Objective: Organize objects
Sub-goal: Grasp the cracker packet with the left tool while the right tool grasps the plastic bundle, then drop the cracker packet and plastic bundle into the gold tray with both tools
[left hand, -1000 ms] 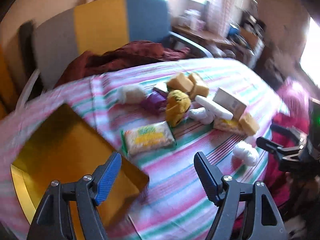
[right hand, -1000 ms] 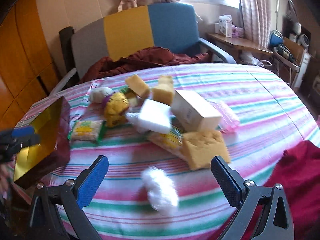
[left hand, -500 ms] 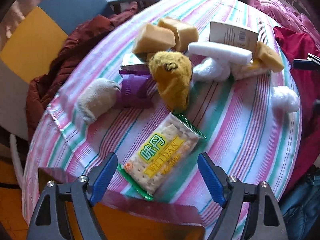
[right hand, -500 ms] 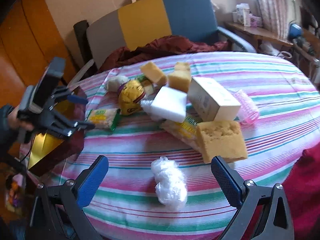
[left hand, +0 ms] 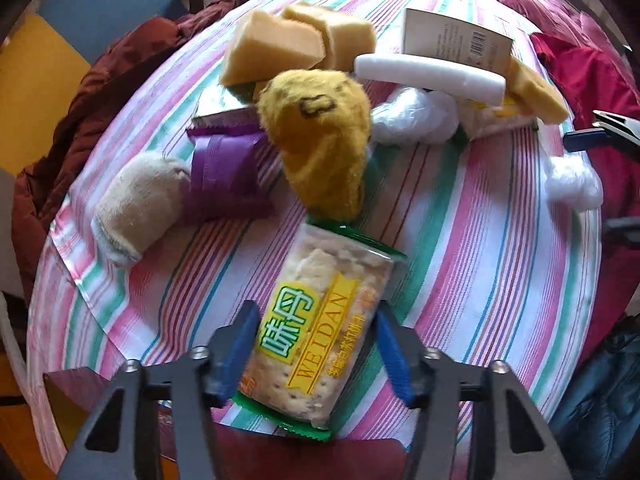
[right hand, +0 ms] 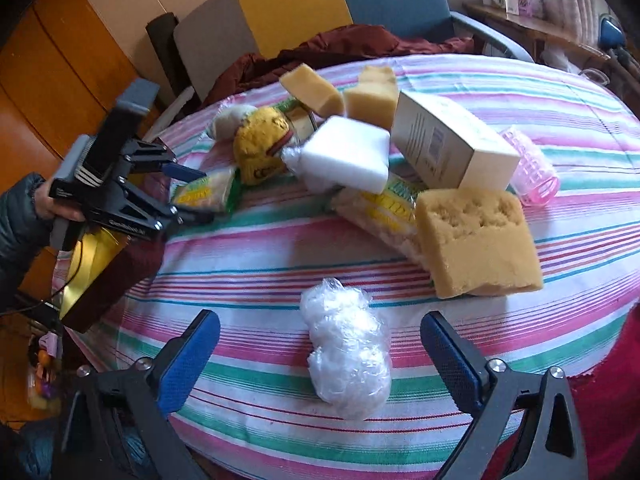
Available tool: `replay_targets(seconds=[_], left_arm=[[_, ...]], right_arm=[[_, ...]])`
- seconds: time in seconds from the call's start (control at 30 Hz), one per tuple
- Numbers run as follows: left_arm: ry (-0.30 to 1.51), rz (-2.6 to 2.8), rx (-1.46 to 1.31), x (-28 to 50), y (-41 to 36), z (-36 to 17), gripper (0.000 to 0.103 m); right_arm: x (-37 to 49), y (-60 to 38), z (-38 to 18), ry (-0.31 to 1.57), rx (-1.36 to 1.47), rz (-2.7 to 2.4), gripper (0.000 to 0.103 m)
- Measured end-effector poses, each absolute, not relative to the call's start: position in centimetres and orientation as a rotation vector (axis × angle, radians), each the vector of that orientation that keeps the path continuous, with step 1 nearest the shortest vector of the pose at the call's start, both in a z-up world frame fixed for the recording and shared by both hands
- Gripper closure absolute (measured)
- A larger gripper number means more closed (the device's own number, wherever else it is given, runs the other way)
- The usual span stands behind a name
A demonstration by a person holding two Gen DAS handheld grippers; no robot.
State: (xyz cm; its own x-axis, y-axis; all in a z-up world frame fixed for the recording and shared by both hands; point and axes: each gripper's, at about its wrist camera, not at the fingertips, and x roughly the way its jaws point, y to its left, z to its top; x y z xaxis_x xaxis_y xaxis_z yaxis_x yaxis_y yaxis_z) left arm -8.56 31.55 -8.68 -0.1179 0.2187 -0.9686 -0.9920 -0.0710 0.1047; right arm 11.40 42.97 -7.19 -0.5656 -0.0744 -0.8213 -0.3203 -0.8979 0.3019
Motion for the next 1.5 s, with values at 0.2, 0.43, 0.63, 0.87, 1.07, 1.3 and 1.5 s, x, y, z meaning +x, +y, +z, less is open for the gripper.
replay_targets(seconds=[0.2, 0.43, 0.63, 0.87, 1.07, 1.3, 1.5], left_arm=[[0.971, 1.499, -1.005, -7.5, 29.5, -7.1, 0.052], [0.631, 1.603, -1.042, -6.3, 25.7, -1.6, 0.052], [0.298, 1.834, -1.058, -8.1, 20.2, 2.2, 0.052], [0.064, 2.216, -1.136, -9.3, 8.4, 2.1, 0.052], [-0.035, 2.436, -1.274, -9.2, 1.2, -1.2, 0.050], [-0.196, 2.557, -1.272, -7.3, -3.4, -2.7, 0.040], [-0.268, 2.678, -1.162, -5.3, -5.3, -1.1, 0.040]], right_arm=[[11.4, 42.8, -8.6, 0.557, -1.440, 2.507, 0.066], [11.7, 42.3, -6.4, 0.557, -1.383, 2.581, 0.066], [9.6, 39.4, -3.1, 0.521, -1.342, 2.728, 0.066], [3.2, 32.9, 0.1, 0.516, -1.354, 2.959, 0.065], [-2.7, 24.4, 0.7, 0.473, -1.485, 3.107, 0.063], [-5.7, 17.5, -1.0, 0.487, -1.614, 3.176, 0.014], [-3.0, 16.8, -0.1, 0.191, -1.398, 3.181, 0.000]])
